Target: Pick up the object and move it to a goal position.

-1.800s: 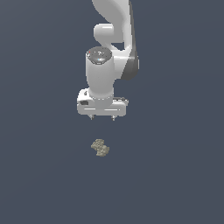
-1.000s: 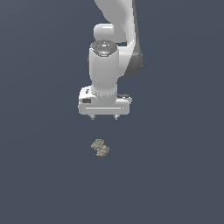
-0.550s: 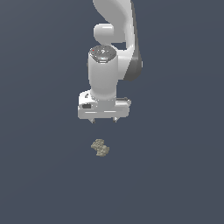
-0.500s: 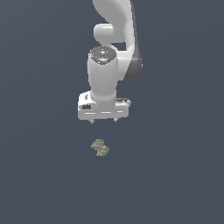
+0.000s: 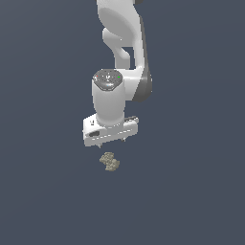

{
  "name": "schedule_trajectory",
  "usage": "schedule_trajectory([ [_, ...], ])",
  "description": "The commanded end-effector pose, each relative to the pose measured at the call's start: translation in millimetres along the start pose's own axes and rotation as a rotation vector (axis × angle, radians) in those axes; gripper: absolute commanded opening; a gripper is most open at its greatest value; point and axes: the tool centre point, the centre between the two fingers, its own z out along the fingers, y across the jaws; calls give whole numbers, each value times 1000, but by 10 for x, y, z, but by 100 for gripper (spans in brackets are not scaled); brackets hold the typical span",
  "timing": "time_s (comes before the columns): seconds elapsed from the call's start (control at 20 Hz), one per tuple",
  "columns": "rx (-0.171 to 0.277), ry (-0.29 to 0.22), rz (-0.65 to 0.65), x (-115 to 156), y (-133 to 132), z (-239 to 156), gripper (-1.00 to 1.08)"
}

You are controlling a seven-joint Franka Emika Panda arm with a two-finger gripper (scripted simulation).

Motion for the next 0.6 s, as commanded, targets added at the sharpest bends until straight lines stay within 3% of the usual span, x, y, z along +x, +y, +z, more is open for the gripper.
schedule_trajectory([
  [0.0, 7, -5, -62, 63, 46, 102, 100],
  [0.55, 37, -12, -258, 239, 194, 449, 100],
])
